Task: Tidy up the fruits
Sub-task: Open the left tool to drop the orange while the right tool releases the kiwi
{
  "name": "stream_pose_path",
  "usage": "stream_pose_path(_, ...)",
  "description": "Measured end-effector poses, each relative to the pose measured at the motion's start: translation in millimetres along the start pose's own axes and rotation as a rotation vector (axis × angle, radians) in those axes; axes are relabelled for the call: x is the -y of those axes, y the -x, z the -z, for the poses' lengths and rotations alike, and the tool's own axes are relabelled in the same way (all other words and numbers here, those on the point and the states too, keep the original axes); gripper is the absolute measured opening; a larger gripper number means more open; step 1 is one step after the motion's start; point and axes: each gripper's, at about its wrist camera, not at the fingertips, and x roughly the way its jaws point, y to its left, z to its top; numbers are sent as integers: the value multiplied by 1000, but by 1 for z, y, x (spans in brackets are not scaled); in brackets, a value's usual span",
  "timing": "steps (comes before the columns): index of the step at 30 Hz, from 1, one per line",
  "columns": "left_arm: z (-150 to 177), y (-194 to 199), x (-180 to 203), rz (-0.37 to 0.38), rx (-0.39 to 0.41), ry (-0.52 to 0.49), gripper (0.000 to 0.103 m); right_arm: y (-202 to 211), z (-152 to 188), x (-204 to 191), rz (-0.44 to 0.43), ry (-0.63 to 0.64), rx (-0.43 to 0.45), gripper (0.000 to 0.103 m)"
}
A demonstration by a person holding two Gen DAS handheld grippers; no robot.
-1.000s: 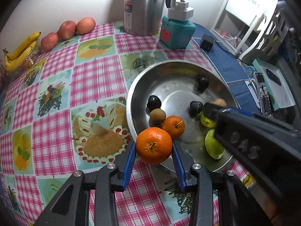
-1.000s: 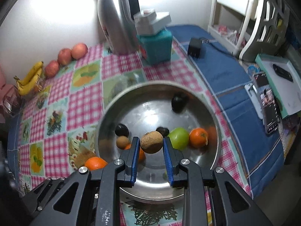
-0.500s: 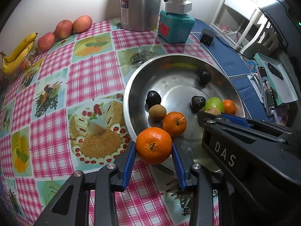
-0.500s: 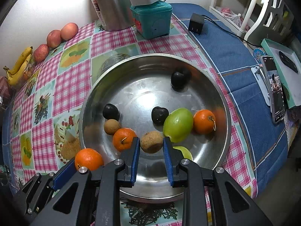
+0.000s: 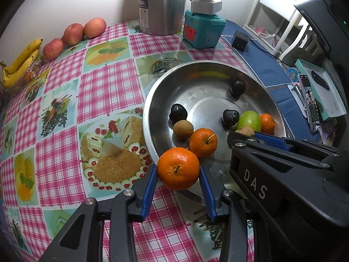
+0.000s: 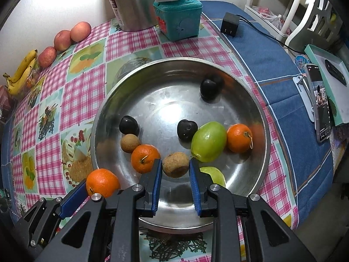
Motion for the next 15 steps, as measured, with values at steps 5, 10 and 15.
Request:
stream_pose_path(5,0,1,2,15,-3,1,59,0,-1,2,0,-10,-4,30)
stream_pose_path(10,-1,6,3,21,6,-2,59,6,-1,4,2,-21,18,37)
stream_pose_path(15,-2,7,-7,20,-3,39,61,11,-3,6,0,-29,36,36)
